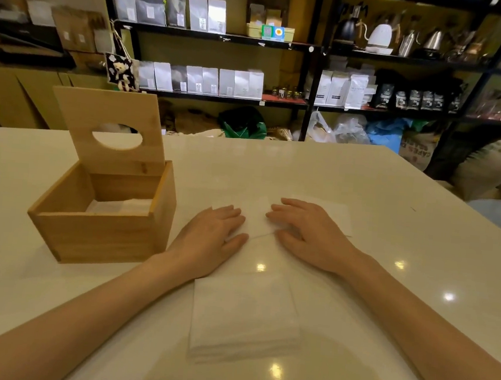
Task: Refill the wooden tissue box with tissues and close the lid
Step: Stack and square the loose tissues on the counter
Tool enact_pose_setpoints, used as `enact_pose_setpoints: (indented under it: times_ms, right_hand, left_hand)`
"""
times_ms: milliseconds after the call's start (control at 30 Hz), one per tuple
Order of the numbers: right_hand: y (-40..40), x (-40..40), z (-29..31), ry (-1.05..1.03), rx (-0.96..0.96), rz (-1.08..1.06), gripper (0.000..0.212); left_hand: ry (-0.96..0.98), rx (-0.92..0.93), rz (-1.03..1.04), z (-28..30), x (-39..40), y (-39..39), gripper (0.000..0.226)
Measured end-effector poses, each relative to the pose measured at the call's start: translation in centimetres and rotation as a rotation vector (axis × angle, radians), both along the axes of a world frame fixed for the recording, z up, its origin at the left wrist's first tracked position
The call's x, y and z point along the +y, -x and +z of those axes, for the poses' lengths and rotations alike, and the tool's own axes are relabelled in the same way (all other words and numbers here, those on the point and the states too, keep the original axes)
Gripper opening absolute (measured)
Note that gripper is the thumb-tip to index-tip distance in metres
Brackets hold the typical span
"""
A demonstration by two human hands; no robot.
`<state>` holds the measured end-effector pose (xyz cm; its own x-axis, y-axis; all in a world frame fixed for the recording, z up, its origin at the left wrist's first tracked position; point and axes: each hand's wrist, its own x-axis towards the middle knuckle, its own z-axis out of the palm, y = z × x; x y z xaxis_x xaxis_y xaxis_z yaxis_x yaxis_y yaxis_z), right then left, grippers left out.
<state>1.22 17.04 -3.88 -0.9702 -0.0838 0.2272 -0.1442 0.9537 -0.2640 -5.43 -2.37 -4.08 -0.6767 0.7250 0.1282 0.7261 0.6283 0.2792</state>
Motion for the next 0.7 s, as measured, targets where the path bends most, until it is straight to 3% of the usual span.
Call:
enact_pose_setpoints:
  times_ms: [267,467,567,700]
  right_hand:
    - [0.1,0.2,-0.6,-0.023,0.132,-0.018,0.028]
    - [-0.4,-0.3,-0.5,-0.074,0.233,-0.005,0.029]
    - [-0.9,-0.7,-0.2,0.059,0.224,-0.002,0.031]
    - [-1.9,-1.5,1.7,0.482,0.112,-0.039,0.014]
  left_hand:
    - [0.01,-0.045,-0.029,-0.3,-0.1,-0.1,0.06]
    - [-0.124,0.02,-0.006,-0.3,-0.2,-0.4,0.047]
    - [-0.219,0.082,-0.015,0.0,-0.5,-0.9,0.032]
    - [-0.445,-0.042,0.019,2.6,-0.8,-1.9,0.021]
